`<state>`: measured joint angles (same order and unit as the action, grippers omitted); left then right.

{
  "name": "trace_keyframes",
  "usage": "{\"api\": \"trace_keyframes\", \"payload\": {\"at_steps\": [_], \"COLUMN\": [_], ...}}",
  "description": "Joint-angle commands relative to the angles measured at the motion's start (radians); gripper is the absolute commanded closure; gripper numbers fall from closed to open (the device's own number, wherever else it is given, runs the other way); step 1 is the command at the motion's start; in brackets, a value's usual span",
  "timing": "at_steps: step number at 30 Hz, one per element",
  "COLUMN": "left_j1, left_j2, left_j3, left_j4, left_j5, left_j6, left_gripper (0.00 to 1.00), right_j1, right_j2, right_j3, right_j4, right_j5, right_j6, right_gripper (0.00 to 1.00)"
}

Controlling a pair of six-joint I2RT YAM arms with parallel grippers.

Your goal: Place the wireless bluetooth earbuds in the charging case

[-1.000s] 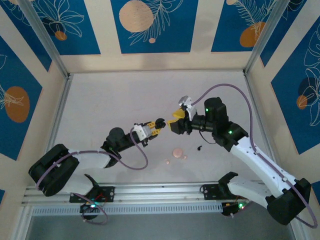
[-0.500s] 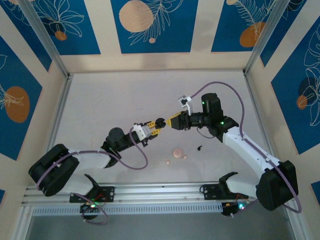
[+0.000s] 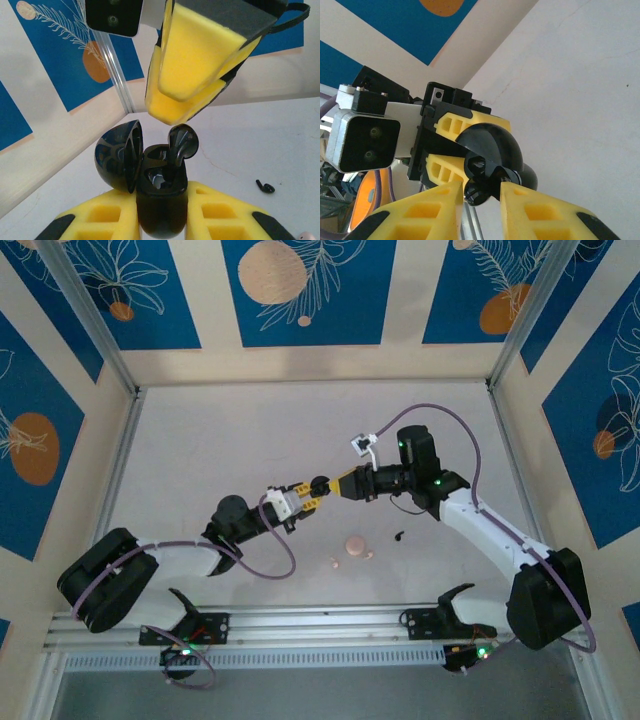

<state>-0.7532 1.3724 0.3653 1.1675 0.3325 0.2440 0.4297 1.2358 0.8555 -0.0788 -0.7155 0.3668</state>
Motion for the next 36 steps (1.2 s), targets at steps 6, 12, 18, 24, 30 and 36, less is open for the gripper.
{"api": "trace_keyframes", "payload": {"at_steps": [6, 12, 18, 24, 30, 36], "left_j1": [-0.012, -0.012, -0.012, -0.012, -0.012, -0.012], "left_j2": [-0.018, -0.025, -0.024, -0.024, -0.026, -0.024], "left_j3": [-0.006, -0.005, 0.002, 0.003, 0.000, 0.001], "left_j4": [0.037, 0.032, 0.028, 0.029, 0.031, 0.031], "left_j5": [0.009, 0.003, 0.006, 0.006, 0.002, 0.003], "left_j6": [-0.005, 0.003, 0.004, 0.003, 0.003, 0.001], "left_gripper": [0.79, 0.79, 0.78, 0.79, 0.78, 0.79], "right_j1": [0.007, 0.014, 0.020, 0.026, 0.035, 0.043], "right_j2": [0.019, 0.023, 0.031, 0.034, 0.039, 0.040], "right_j3": [-0.001, 0.000, 0.003, 0.004, 0.006, 0.010], "right_j4": [-0.016, -0.015, -0.014, -0.012, -0.013, -0.009], "right_j5": [-0.062, -0.073, -0.079, -0.084, -0.085, -0.082], "right_j6": [-0.012, -0.017, -0.021, -0.023, -0.027, -0.027], "right_gripper": [0.79, 0.82, 0.84, 0.85, 0.87, 0.87]}}
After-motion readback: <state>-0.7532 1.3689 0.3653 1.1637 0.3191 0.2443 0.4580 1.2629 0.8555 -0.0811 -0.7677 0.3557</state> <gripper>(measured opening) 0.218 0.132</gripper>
